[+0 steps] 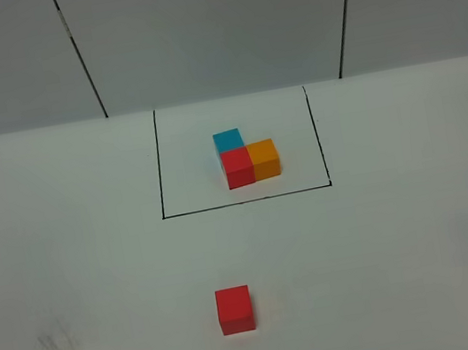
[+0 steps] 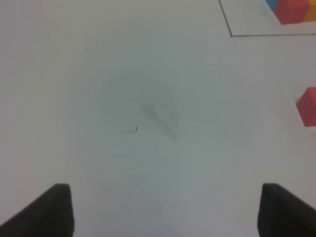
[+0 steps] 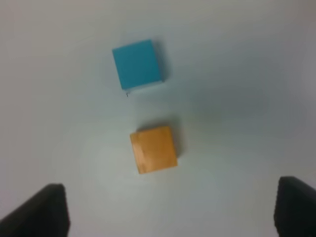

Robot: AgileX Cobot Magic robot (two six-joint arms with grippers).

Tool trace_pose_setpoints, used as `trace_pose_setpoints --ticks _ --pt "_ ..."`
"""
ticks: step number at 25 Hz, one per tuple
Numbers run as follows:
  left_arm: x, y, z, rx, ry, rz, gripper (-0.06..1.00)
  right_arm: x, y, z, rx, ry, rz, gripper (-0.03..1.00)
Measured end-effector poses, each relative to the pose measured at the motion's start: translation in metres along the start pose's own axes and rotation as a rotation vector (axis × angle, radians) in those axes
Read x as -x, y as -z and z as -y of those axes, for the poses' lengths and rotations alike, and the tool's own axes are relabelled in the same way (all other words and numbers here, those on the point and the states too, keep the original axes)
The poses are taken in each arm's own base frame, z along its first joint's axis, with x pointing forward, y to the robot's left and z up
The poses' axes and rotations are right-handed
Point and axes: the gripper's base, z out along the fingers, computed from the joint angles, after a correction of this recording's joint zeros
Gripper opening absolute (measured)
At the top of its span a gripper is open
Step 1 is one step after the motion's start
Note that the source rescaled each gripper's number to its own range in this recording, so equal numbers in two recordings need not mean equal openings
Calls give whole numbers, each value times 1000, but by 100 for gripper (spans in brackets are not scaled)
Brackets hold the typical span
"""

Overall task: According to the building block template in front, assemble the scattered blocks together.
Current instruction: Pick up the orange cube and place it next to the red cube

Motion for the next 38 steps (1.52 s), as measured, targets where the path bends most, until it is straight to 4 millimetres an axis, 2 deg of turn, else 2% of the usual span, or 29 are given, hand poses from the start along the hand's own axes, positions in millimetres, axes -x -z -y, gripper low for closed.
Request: trace_pose_setpoints --ticks 5,9,12,15,18,22,25,33,38 --pt "0 0 0 -1 0 0 93 30 -22 0 -6 12 -44 79" --pt "0 0 0 -1 0 0 93 32 -46 -1 -66 77 -139 91" --pt "0 0 0 -1 0 0 93 31 -58 -4 -88 91 -198 95" --pt "0 0 0 -1 0 0 93 22 -69 -12 -82 97 -219 95" --pt "0 0 0 -1 0 0 93 5 -88 -19 -81 112 -228 96" --pt "0 0 0 -1 0 0 93 -25 -106 -15 -96 106 -239 96" --pt "0 0 0 -1 0 0 93 -36 -111 -12 -112 79 -217 95" --pt "0 0 0 -1 0 0 93 -31 -114 -13 -100 33 -132 93" --pt "0 0 0 -1 0 0 93 -32 -129 -13 -97 22 -169 91"
